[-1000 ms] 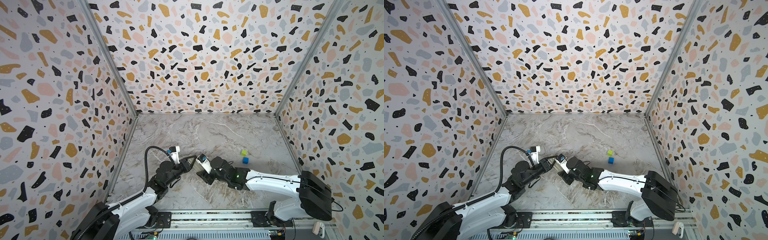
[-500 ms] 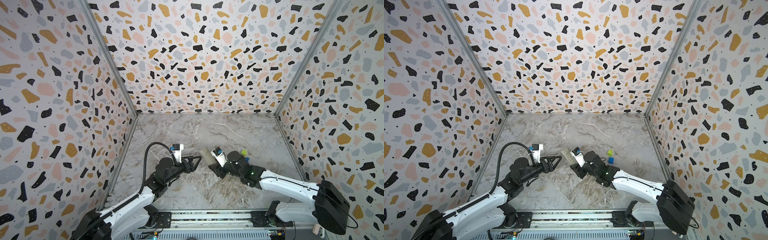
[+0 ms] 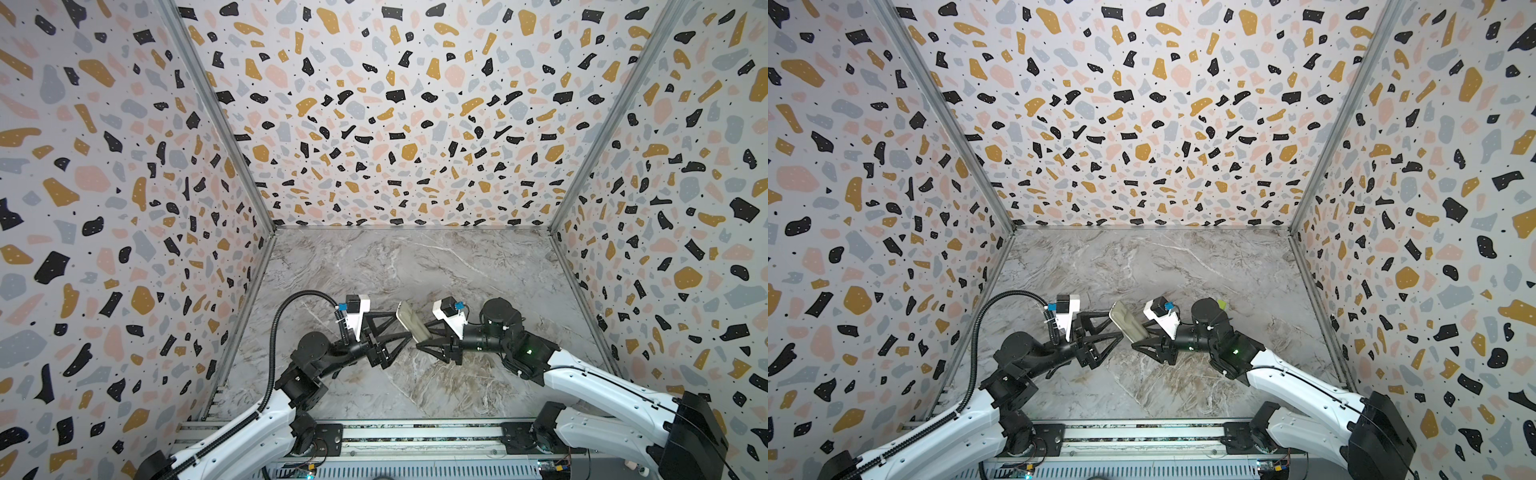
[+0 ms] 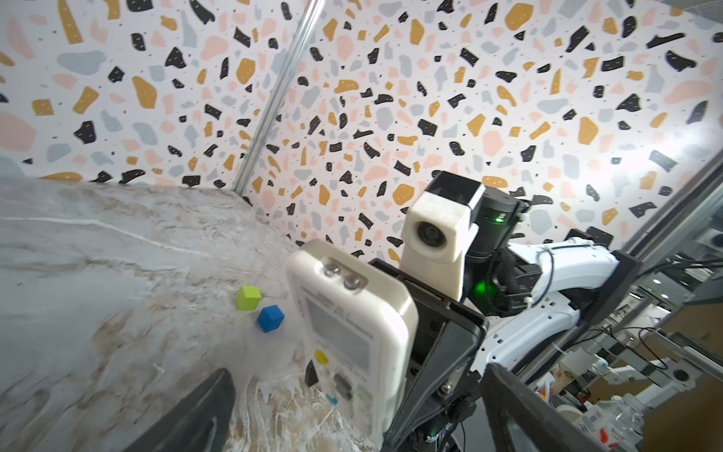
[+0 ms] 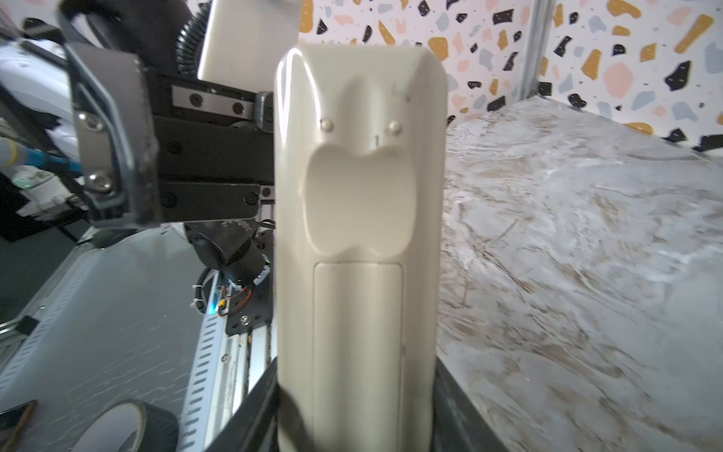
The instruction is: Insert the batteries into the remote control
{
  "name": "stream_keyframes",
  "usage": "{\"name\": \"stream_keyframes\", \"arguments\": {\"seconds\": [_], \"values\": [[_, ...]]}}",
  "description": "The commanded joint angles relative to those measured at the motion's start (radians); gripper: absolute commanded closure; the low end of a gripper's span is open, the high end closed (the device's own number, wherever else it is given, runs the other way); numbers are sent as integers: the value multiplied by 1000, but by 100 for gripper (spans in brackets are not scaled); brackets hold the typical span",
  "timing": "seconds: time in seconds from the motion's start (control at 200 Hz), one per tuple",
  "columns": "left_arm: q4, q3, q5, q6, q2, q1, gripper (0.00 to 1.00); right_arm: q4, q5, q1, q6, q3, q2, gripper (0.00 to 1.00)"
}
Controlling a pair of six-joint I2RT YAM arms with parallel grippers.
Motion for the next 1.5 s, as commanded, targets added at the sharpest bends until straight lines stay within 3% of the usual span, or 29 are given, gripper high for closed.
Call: {"name": "stream_keyframes", "arguments": {"seconds": [0.0,0.305,0.651,0.986,1.051,1.191,1.361,1.497], "values": [[119,4,39,29,5,-35,2,99,-139,-8,37,22,-18,90],[131,54,52,84,42,-106,12,285,-316,-36,149,-14,3,90],[125,107,41,117,65,-112,24,341,-377,-36,178,-24,43,90],[102,129,46,127,74,-116,66,409,-402,-36,208,-31,68,85],[84,134,34,132,73,-116,76,407,-399,-36,203,-31,68,78],[20,148,-7,139,64,-116,91,323,-324,-35,155,-27,40,45],[-202,211,-186,169,51,-115,95,156,-151,-34,66,-17,-21,1],[-501,325,-411,205,98,-112,97,45,46,-34,21,-31,-84,1]]}}
